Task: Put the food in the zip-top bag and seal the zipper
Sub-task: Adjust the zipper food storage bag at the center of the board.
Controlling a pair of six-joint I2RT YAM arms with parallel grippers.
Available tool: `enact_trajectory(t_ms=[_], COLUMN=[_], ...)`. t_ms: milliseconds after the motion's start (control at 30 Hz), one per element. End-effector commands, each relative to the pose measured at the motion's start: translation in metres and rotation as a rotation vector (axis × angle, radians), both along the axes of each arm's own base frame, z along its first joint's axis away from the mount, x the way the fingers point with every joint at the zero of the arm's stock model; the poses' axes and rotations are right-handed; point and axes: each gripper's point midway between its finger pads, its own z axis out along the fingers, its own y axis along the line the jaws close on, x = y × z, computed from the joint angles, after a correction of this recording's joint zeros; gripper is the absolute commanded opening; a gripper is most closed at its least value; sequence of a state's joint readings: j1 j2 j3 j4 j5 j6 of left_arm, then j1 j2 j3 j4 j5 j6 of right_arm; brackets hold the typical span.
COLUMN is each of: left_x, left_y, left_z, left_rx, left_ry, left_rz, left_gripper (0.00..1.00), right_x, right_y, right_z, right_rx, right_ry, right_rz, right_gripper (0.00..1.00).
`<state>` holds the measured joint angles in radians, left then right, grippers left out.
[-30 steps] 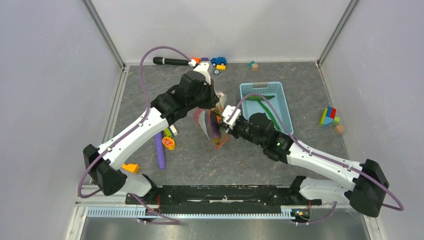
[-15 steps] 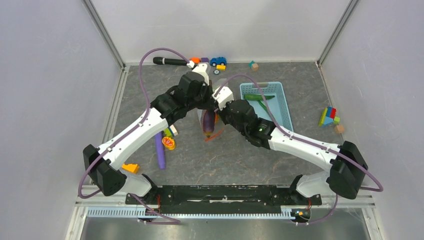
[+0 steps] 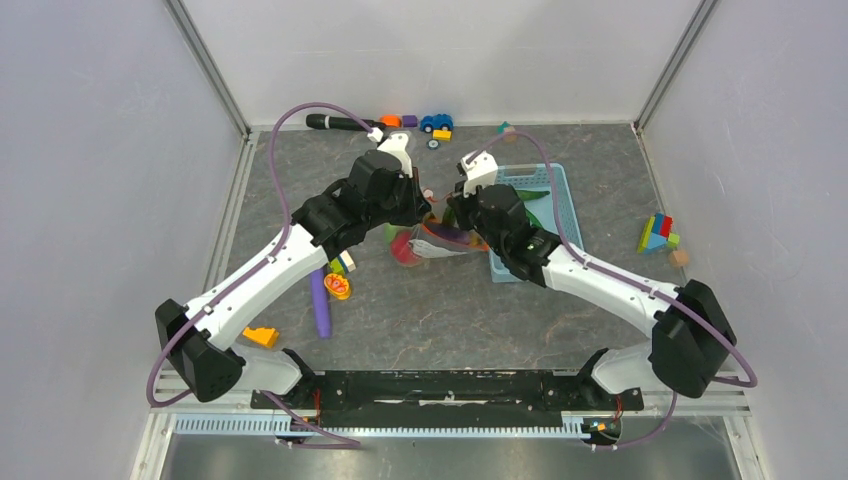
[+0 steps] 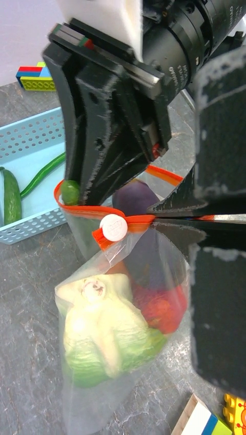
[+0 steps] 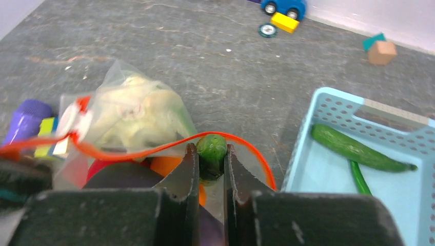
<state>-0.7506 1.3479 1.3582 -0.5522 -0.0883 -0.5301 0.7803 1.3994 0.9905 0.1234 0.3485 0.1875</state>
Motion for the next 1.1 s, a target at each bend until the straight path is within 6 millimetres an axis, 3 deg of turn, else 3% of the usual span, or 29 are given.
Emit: enact_trajectory(t_ms=[0,100,233,367,733,833,1000,1067], left_x=[0.004,0.010,0.011,0.010,0.003,0.004,0.012,0.016], left_y=[-0.008,-0.003,-0.008,-0.012,-0.015,-0.017,-0.017,-0.014], left_z=[0.054,0.050,0.048,0.047,0.060,0.058,0.055,0.054], left_rx=[-0.151,-0.134,-0.140,-0.148,-0.181,-0.180,-0.186,-0.188], left_ry=[-0.107,-0.099,-0.078,-0.067,-0.081,-0.077,-0.069,-0.065], left_rz=[0.028,0.075,0.067,0.052,0.012,0.009,0.050,0.082], left_gripper=[0.02,0.02,0.02,0.02,0.02,0.02,0.02,0.02], right_x=[-0.027,-0.047,-0.058,-0.051,-0.026,-0.026,-0.036,-0.042], right_y=[0.020,0.031,0.041,0.047,0.040,0.042,0.044,0.044], right_z=[-0.012,-0.004,-0.013,-0.025,-0.042,-0.034,-0.008,0.004], right_rx=[-0.078,-0.122,-0.220,-0.299,-0.380,-0.376,-0.295,-0.267], right_ry=[-0.068,-0.192,-0.231,-0.197,-0.071,-0.079,-0.115,-0.131], right_rz=[0.267,0.433,0.533,0.528,0.367,0.360,0.381,0.404], right_gripper=[0.10,0.11,0.12,0.12,0.07,0.18,0.23,0.33])
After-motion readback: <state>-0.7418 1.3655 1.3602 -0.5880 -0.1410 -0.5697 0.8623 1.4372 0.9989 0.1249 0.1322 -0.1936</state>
